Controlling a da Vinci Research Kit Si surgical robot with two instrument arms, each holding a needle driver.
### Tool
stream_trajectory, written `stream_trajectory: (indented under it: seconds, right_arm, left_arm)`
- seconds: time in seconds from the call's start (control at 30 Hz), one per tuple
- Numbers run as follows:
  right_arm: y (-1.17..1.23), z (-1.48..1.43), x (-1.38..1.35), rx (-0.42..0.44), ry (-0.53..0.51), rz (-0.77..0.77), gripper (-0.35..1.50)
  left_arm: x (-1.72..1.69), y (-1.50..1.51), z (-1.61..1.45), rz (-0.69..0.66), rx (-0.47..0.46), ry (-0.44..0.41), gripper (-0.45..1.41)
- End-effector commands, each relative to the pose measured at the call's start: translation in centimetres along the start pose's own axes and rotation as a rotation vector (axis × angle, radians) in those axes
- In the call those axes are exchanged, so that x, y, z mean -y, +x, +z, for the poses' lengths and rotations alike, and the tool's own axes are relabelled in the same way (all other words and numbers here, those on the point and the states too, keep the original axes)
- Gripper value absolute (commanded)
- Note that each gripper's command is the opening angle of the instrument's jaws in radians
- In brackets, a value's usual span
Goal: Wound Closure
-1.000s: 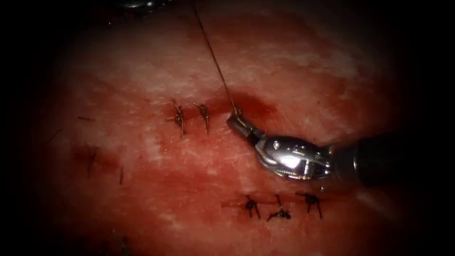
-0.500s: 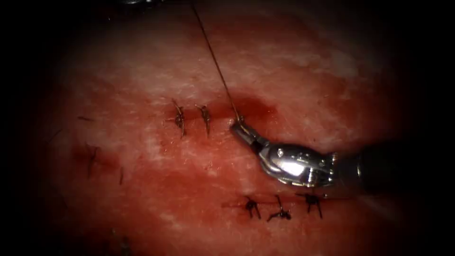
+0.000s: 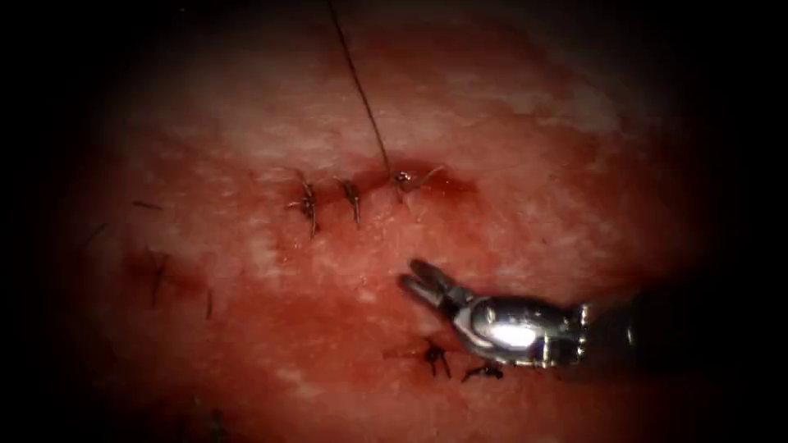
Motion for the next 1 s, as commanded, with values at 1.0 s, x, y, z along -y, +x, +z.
stream_trajectory:
  seconds: [1.0]
  right_arm:
    - [0.35, 0.22, -0.46, -0.043, -0.150, 0.201, 1.30]
  left_arm:
    - [-0.55, 0.10, -0.11, -0.026, -0.008, -0.083, -0.45]
